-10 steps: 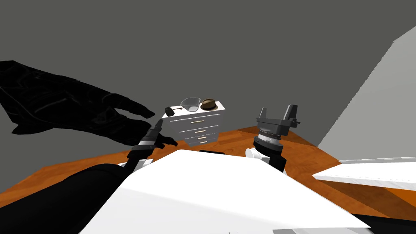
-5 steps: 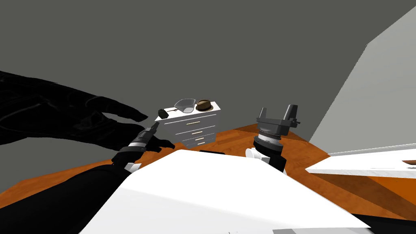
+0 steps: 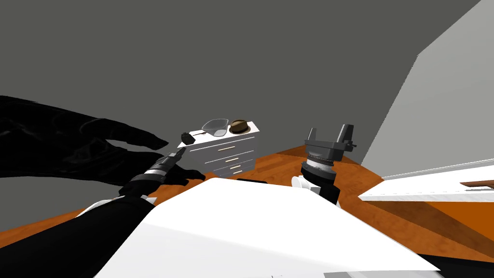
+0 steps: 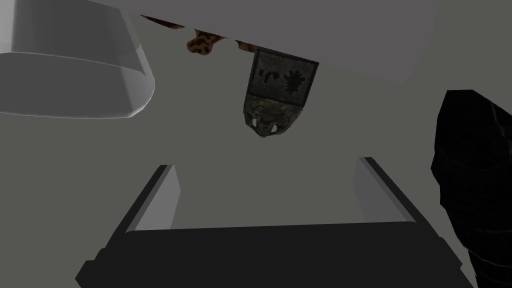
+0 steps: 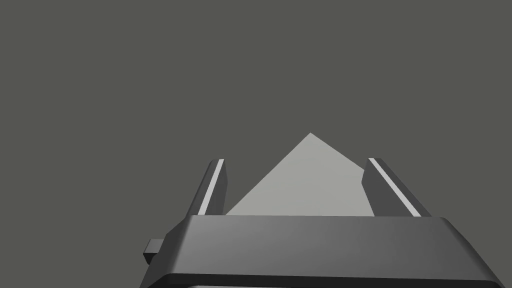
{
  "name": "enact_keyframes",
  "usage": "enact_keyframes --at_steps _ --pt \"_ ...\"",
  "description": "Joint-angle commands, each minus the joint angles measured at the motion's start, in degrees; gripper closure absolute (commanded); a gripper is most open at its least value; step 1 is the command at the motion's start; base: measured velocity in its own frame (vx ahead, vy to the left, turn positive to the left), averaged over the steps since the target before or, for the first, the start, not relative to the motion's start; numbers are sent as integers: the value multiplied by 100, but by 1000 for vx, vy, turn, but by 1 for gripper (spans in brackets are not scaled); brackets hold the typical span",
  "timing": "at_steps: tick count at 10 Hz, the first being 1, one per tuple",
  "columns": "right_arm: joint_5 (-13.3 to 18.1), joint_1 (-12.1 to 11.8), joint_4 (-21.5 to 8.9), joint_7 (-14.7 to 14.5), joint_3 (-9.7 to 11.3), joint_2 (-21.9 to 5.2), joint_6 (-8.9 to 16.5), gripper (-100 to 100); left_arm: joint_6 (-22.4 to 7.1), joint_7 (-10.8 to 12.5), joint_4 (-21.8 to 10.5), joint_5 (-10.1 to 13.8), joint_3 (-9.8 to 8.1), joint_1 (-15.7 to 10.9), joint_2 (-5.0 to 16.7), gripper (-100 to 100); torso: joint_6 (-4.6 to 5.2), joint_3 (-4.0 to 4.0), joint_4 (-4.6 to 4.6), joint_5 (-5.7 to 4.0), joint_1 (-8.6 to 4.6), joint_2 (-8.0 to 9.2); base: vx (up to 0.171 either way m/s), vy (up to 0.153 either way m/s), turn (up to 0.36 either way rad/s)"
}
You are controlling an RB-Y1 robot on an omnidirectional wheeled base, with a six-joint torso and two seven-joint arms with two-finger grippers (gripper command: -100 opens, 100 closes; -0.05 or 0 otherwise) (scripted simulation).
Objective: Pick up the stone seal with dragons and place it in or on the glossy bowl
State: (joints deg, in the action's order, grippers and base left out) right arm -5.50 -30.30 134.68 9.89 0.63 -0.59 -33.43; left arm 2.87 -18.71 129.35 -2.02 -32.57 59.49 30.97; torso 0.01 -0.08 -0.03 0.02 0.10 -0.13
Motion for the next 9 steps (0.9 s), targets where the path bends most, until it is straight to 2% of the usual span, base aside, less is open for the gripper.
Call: enact_keyframes --at_steps 1,5,8,9 --pt "0 0 0 0 0 0 0 0 -226 56 29 -34 -116 132 206 -100 0 0 0 0 0 0 48 27 -74" --pt "0 0 0 0 0 0 0 0 -616 145 48 -129 -313 377 610 -100 0 -2 -1 0 0 -4 57 15 -70" --pt "0 -1 0 0 0 0 0 0 -942 202 70 -199 -517 565 978 -100 0 -8 -3 2 7 -14 106 42 -99" --pt "0 -1 0 0 -1 -1 0 0 -884 189 74 -187 -462 516 903 -100 1 -19 -7 4 17 -34 81 38 -31"
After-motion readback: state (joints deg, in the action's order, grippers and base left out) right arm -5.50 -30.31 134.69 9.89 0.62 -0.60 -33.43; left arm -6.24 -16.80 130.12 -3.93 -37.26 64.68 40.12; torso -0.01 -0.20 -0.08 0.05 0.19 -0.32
